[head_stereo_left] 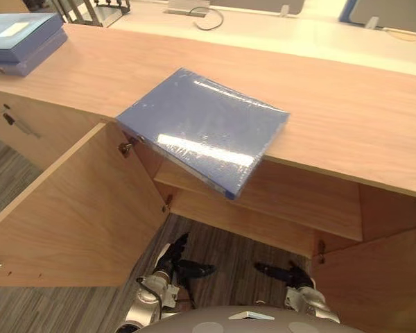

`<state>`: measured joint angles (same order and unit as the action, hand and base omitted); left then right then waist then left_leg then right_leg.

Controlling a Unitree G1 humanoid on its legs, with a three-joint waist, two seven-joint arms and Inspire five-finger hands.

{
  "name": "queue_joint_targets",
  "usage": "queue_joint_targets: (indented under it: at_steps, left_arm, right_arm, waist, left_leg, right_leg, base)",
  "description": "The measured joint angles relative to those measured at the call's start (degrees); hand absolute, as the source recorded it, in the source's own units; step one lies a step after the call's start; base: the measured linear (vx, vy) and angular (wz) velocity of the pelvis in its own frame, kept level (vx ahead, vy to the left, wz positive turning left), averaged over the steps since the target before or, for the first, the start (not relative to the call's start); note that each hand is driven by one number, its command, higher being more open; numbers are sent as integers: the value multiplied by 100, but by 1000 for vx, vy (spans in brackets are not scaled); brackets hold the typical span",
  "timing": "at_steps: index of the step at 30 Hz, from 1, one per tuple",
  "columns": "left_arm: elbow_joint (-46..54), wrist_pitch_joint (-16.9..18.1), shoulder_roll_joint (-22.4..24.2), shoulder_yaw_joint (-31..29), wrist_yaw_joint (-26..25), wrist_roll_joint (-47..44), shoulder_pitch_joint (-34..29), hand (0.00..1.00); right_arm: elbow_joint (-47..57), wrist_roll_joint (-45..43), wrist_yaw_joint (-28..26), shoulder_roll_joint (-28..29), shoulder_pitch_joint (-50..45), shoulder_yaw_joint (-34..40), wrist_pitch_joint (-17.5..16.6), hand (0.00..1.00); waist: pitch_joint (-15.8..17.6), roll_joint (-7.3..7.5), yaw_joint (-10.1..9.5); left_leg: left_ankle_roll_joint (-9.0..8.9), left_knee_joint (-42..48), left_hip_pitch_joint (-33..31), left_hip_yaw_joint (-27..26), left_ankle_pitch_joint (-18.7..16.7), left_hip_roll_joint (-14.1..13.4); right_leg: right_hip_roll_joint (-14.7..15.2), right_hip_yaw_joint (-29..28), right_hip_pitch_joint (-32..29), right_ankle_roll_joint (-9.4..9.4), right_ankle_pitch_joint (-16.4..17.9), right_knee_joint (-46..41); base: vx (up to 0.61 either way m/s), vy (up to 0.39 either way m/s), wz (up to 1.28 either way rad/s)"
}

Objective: Walk over to the cabinet, pick up the folder, carry it to the office cabinet, place the folder inside the office cabinet, then close the office cabinet door

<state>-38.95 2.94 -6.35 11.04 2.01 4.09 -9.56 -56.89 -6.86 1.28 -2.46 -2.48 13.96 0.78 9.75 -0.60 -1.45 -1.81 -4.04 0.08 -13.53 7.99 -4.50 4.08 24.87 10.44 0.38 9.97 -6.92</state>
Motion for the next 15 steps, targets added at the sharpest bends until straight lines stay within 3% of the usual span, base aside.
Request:
queue_joint_targets:
  at_steps: [6, 15]
  left_arm:
    - [-394, -17, -61, -22, -36, -21, 133, 100]
    - [-1001, 85, -5, -106, -191, -402, 313, 100]
  right_arm:
    - [-147, 214, -74, 30, 36, -40, -18, 100]
    - [-349, 203, -60, -12, 93, -115, -24, 100]
  waist:
    - [-20, -35, 21]
    - [-76, -40, 93]
  left_leg:
    - [2, -115, 196, 70, 40, 121]
    - [-22, -122, 202, 241, 98, 198]
  right_leg:
    - [104, -9, 199, 113, -3, -23]
    - [154, 89, 249, 337, 276, -2]
  base:
    - [18, 58, 9]
    - [-101, 9, 9]
